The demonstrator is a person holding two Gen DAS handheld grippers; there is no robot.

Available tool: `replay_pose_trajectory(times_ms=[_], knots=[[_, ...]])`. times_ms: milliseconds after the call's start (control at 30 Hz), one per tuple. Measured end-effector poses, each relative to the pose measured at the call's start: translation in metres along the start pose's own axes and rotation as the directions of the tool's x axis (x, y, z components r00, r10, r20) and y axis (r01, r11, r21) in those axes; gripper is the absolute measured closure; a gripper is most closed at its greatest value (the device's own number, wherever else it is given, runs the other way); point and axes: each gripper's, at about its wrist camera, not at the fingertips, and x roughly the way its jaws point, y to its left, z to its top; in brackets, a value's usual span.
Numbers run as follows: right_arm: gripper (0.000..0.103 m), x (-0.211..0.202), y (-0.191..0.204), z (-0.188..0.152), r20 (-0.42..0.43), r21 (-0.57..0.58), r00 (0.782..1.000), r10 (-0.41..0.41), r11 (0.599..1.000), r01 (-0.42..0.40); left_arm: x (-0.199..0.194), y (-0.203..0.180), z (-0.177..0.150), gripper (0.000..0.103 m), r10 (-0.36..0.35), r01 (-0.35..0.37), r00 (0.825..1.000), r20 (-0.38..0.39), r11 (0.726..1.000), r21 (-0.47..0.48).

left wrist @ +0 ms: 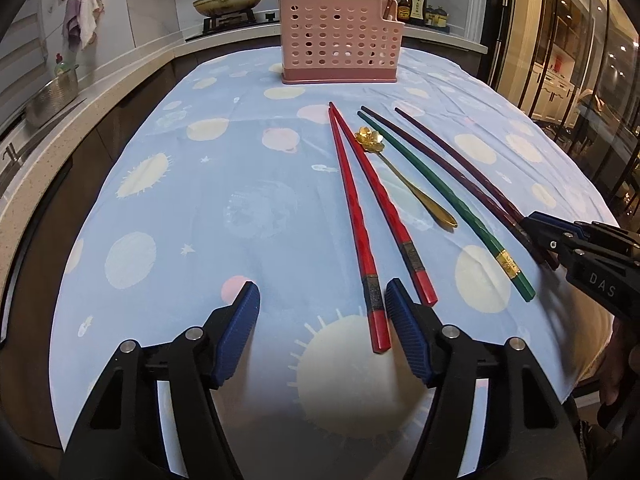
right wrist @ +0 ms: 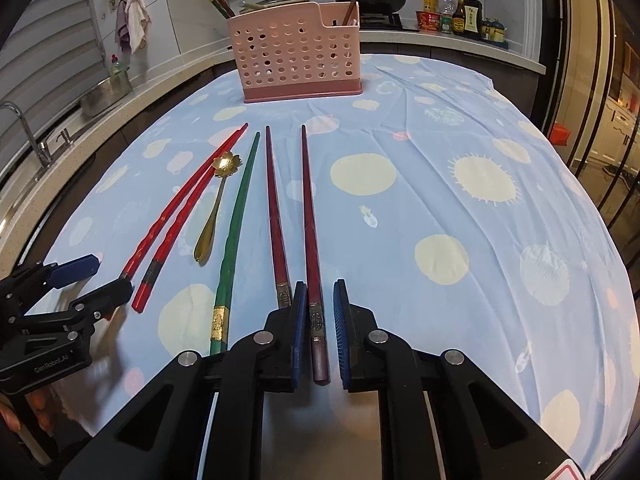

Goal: Organize utensils
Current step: 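Grasp a red chopstick with the left gripper while the right grasps a dark red chopstick, then carry the red chopstick with the left gripper while the right carries the dark red one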

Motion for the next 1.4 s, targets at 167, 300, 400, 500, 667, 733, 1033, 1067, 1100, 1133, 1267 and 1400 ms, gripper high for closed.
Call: replay_pose_trajectory(times_ms=[167, 300, 400, 500, 667, 733, 1033, 1067, 1100, 1133, 1267, 1400], knots=[[0.095, -0.006, -0.002, -0.006, -0.001, 0.001, 1.000, 0.001, 1.000, -0.001, -0.003, -0.006, -0.003, 0.051, -0.026, 0.026, 1.000, 0.002, 1.000, 0.011], [0.096, -0.011, -0.005, -0.011, -0.003, 0.008, 1.000, 0.007, 1.000, -0.007, -0.005, -0.007, -0.003, 0.065, -0.048, 0.048, 0.999, 0.005, 0.999, 0.006], [0.096, -0.016, -0.007, -0.013, -0.001, 0.014, 1.000, 0.011, 1.000, -0.011, -0.006, -0.002, -0.002, 0.086, -0.105, 0.105, 0.995, -0.003, 0.994, -0.028], [0.096, -0.022, -0.010, -0.013, 0.010, 0.023, 1.000, 0.015, 1.000, -0.015, -0.005, 0.006, 0.000, 0.095, -0.163, 0.161, 0.987, -0.017, 0.984, -0.075], [0.096, -0.039, -0.015, -0.006, 0.052, 0.033, 0.998, 0.020, 0.999, -0.022, -0.007, 0.010, 0.002, 0.095, -0.186, 0.183, 0.982, -0.022, 0.978, -0.102], [0.096, -0.046, -0.017, -0.002, 0.072, 0.038, 0.997, 0.023, 0.999, -0.026, -0.011, 0.010, 0.003, 0.095, -0.185, 0.182, 0.983, -0.015, 0.978, -0.101], [0.096, -0.078, -0.029, 0.025, 0.173, 0.071, 0.984, 0.042, 0.996, -0.055, -0.047, 0.016, 0.030, 0.096, -0.161, 0.169, 0.983, 0.088, 0.982, -0.081], [0.096, -0.082, -0.030, 0.029, 0.188, 0.073, 0.981, 0.042, 0.996, -0.056, -0.052, 0.016, 0.035, 0.096, -0.158, 0.166, 0.982, 0.105, 0.983, -0.076], [0.096, -0.085, -0.031, 0.033, 0.202, 0.074, 0.979, 0.042, 0.996, -0.058, -0.056, 0.016, 0.039, 0.096, -0.155, 0.164, 0.981, 0.120, 0.984, -0.071], [0.096, -0.089, -0.032, 0.038, 0.215, 0.074, 0.976, 0.043, 0.995, -0.060, -0.061, 0.017, 0.044, 0.096, -0.150, 0.159, 0.979, 0.137, 0.985, -0.064], [0.096, -0.101, -0.037, 0.059, 0.267, 0.073, 0.962, 0.048, 0.995, -0.070, -0.075, 0.019, 0.069, 0.102, -0.138, 0.150, 0.970, 0.200, 0.988, -0.048], [0.096, -0.108, -0.041, 0.077, 0.308, 0.071, 0.950, 0.042, 0.995, -0.067, -0.082, 0.020, 0.091, 0.102, -0.119, 0.131, 0.961, 0.249, 0.991, -0.034]])
